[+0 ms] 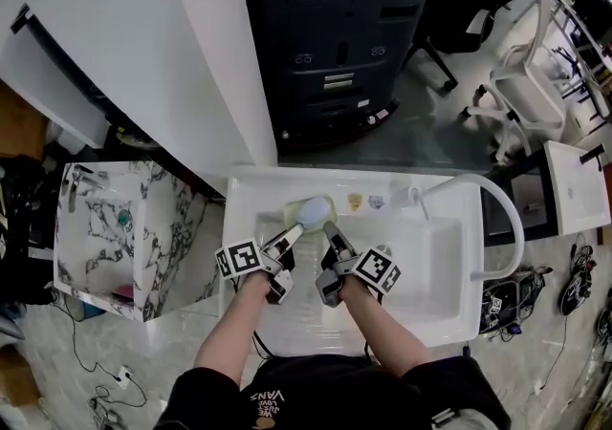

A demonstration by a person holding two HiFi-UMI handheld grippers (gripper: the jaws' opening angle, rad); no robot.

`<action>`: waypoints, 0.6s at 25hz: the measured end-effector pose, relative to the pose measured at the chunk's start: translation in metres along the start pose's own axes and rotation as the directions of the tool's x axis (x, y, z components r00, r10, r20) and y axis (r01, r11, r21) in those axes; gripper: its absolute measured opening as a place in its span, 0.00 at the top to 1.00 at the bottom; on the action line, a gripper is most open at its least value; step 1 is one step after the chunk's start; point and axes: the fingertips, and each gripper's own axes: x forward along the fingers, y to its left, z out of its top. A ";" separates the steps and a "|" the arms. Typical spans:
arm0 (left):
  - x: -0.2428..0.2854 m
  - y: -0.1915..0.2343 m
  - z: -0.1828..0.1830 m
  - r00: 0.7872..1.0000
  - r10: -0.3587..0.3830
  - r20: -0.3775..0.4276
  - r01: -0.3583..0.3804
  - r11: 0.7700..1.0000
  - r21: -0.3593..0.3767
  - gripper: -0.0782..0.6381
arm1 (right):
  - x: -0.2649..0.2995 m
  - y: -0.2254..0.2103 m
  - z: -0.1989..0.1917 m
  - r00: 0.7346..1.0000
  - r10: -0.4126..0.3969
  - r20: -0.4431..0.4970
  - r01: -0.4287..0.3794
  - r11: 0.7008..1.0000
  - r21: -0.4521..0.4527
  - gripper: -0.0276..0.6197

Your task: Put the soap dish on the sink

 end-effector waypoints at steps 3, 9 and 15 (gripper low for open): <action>0.002 0.005 0.004 1.000 0.013 0.001 -0.013 1.000 0.004 0.65 | 0.004 -0.003 -0.001 1.000 -0.009 -0.003 0.009 1.000 -0.004 0.82; 0.006 0.013 0.017 0.999 0.027 0.041 -0.025 0.999 -0.036 0.65 | 0.012 -0.007 -0.003 1.000 -0.027 -0.003 0.027 1.000 0.002 0.82; 0.011 0.018 0.025 0.996 0.038 0.078 -0.033 0.997 -0.065 0.65 | 0.018 -0.010 -0.003 0.999 -0.040 -0.006 0.040 0.999 0.004 0.82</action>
